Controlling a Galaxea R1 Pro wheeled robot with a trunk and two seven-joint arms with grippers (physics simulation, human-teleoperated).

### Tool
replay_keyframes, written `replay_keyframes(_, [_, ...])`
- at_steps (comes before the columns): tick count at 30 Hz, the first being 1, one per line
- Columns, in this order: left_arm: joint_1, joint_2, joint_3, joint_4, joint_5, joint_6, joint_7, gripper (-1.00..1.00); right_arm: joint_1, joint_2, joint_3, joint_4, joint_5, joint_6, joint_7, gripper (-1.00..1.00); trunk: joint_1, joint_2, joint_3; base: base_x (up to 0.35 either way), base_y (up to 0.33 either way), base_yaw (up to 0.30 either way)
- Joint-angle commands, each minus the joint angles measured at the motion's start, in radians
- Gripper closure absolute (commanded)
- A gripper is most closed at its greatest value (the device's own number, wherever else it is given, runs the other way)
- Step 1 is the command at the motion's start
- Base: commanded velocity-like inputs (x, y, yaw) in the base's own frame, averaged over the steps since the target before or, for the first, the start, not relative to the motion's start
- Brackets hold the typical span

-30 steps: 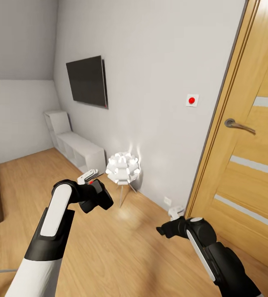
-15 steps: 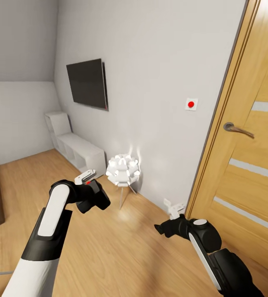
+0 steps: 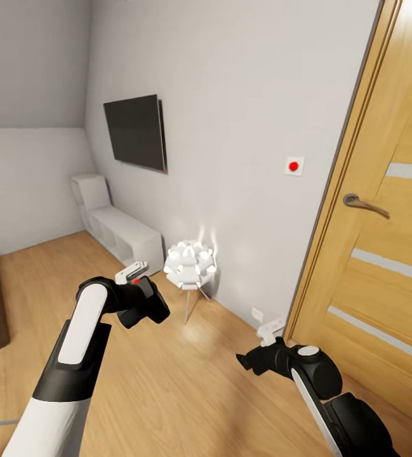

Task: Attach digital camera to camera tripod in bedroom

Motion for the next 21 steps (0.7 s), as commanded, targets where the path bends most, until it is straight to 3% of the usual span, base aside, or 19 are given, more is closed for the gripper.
replay_keyframes(1, [-0.001, 0.0, 0.0, -0.001, 0.007, 0.005, 0.01, 1.0, -0.001, -0.001, 0.001, -0.001, 0.002, 0.004, 0.002, -1.0, -0.004, 0.007, 0.002, 0.0, 0.0, 0.096])
replay_keyframes(5, [-0.005, -0.008, -0.02, -0.001, 0.008, 0.004, 0.028, 1.0, -0.004, 0.004, -0.001, -0.001, 0.001, 0.006, 0.002, -1.0, -0.019, 0.035, 0.015, 0.0, 0.0, 0.204])
replay_keyframes(9, [-0.01, -0.012, -0.066, -0.001, 0.009, 0.002, 0.062, 1.0, -0.011, 0.009, -0.004, 0.0, 0.005, 0.004, 0.003, -1.0, -0.035, 0.063, 0.027, 0.0, 0.0, 0.262])
replay_keyframes(21, [-0.015, -0.017, -0.084, -0.001, 0.01, 0.0, 0.072, 1.0, -0.018, 0.012, -0.005, 0.0, 0.008, 0.004, 0.004, -1.0, -0.081, 0.147, 0.065, 0.0, 0.0, 0.291])
